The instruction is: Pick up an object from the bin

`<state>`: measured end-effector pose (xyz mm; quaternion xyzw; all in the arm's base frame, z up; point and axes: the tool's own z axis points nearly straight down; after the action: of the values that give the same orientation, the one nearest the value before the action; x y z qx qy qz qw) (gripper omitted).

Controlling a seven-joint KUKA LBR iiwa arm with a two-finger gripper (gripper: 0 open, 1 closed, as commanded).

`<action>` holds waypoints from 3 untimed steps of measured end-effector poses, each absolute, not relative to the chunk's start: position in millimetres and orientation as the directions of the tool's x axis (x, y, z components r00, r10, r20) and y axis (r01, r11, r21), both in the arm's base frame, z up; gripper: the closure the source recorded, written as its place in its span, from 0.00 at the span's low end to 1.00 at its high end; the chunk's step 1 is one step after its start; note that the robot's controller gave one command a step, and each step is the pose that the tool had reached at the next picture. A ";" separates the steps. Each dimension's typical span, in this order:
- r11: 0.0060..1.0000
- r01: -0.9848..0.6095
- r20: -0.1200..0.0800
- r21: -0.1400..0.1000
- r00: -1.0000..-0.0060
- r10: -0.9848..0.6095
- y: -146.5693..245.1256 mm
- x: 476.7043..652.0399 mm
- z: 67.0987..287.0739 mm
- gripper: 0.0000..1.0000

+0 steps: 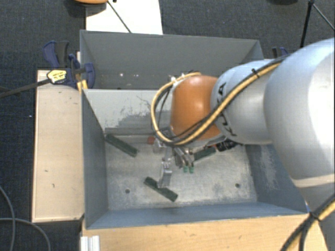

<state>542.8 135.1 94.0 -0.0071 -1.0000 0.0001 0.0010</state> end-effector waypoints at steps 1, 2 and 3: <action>0.996 0.086 0.001 0.000 -0.996 0.086 136.9 515.2 120.9 0.00; 0.986 0.168 -0.002 0.002 -0.986 0.168 138.1 485.3 73.7 0.00; 1.000 0.029 -0.002 0.001 -1.000 0.029 135.6 495.8 70.1 1.00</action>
Offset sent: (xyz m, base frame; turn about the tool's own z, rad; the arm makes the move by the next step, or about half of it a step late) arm -0.0612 0.0031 -0.0240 0.1563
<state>495.8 135.6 70.1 -0.0144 -0.9999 -0.0003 -0.0011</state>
